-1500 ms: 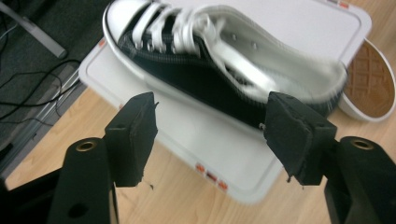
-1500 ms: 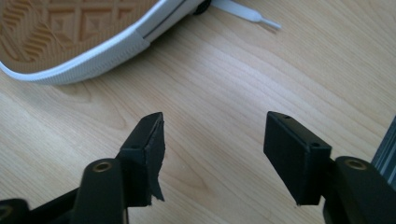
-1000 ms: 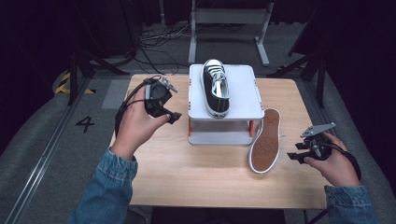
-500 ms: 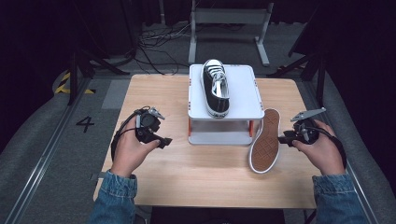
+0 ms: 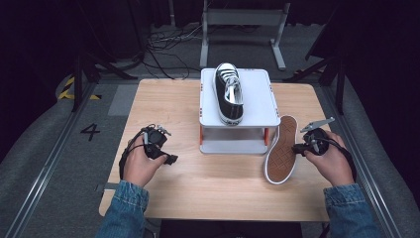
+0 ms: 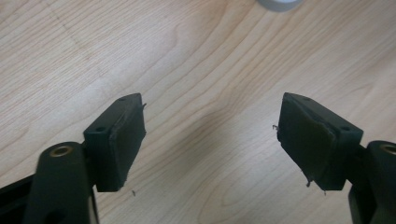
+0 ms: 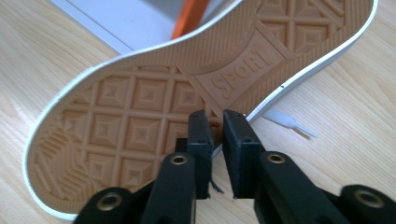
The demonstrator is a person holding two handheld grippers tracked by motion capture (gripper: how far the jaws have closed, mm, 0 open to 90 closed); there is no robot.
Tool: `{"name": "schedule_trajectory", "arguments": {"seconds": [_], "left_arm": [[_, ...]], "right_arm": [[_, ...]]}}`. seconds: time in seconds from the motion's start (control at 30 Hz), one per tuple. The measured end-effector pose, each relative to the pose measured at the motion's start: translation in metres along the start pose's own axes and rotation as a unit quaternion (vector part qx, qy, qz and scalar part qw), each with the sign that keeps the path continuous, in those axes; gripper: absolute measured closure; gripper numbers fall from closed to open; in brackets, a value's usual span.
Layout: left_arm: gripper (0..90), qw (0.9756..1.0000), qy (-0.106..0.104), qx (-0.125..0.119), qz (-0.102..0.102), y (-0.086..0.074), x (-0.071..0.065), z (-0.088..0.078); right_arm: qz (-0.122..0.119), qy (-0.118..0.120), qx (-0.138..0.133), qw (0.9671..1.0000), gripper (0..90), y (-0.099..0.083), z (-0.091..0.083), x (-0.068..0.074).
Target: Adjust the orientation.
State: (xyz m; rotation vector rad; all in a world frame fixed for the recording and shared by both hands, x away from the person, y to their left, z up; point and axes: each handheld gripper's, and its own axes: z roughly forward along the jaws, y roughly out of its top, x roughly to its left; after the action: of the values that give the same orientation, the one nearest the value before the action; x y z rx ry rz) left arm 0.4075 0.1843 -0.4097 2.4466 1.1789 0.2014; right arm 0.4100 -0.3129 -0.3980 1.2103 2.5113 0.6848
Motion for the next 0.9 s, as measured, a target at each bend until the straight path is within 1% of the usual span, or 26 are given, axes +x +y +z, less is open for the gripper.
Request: {"name": "schedule_trajectory", "arguments": {"seconds": [0.13,0.17,0.2,0.23,0.27,0.3,0.37,0.43,0.5,0.53,0.57,0.6,0.63,0.67,0.7,0.73,0.8,0.9], "left_arm": [[21.0,1.0000,0.002,0.003,-0.003,-0.001,0.001,0.002],[21.0,1.0000,0.003,0.005,-0.001,-0.001,0.002,0.002],[19.5,1.0000,0.004,0.005,-0.004,-0.002,0.003,0.003],[19.5,1.0000,0.004,0.005,-0.004,-0.002,0.003,0.003],[19.5,1.0000,0.004,0.006,-0.004,-0.003,0.003,0.003],[19.5,1.0000,0.004,0.008,-0.002,-0.003,0.004,0.003],[19.4,1.0000,0.003,0.007,-0.006,-0.003,0.004,0.003],[19.4,0.9999,0.004,0.008,-0.006,-0.003,0.005,0.004],[19.4,0.9998,0.006,0.017,-0.004,-0.003,0.007,0.007],[19.1,0.9998,0.006,0.017,-0.004,-0.003,0.007,0.007],[19.1,0.9997,0.008,0.022,-0.004,-0.003,0.008,0.010],[17.8,0.9996,0.010,0.025,-0.004,-0.004,0.009,0.013],[17.8,0.9993,0.014,0.034,-0.012,-0.006,0.010,0.018],[18.0,0.9993,0.014,0.034,-0.012,-0.006,0.010,0.018],[18.2,0.9989,0.017,0.041,-0.015,-0.008,0.013,0.022],[18.2,0.9989,0.017,0.041,-0.015,-0.008,0.013,0.022],[18.3,0.9984,0.022,0.047,-0.022,-0.011,0.017,0.025],[18.2,0.9984,0.025,0.047,-0.022,-0.013,0.018,0.025]], "right_arm": [[0.006,0.002,0.002,1.0000,82.8,-0.003,0.001,-0.002],[0.009,0.003,0.006,0.9999,84.7,-0.004,0.002,-0.003],[0.013,0.003,0.018,0.9998,87.7,-0.007,0.005,-0.004],[0.013,0.003,0.018,0.9998,87.7,-0.007,0.005,-0.004],[0.014,0.000,0.026,0.9996,88.2,-0.009,0.008,-0.005],[0.013,-0.009,0.040,0.9991,89.2,-0.012,0.012,-0.006],[0.010,-0.033,0.062,0.9975,89.8,-0.017,0.018,-0.007],[0.017,-0.039,0.070,0.9966,90.0,-0.021,0.020,-0.011],[0.031,-0.035,0.068,0.9966,89.8,-0.025,0.020,-0.015],[0.031,-0.035,0.068,0.9966,89.8,-0.025,0.020,-0.015],[0.038,-0.033,0.065,0.9966,88.1,-0.029,0.020,-0.018],[0.052,-0.038,0.057,0.9963,82.6,-0.032,0.020,-0.019],[0.053,-0.037,0.054,0.9964,81.5,-0.032,0.019,-0.020],[0.053,-0.037,0.054,0.9964,81.5,-0.032,0.019,-0.020],[0.055,-0.036,0.048,0.9966,78.6,-0.033,0.019,-0.020],[0.055,-0.036,0.048,0.9966,78.6,-0.033,0.019,-0.020],[0.055,-0.037,0.048,0.9967,76.9,-0.033,0.018,-0.020],[0.056,-0.036,0.044,0.9968,75.2,-0.032,0.014,-0.020]]}}
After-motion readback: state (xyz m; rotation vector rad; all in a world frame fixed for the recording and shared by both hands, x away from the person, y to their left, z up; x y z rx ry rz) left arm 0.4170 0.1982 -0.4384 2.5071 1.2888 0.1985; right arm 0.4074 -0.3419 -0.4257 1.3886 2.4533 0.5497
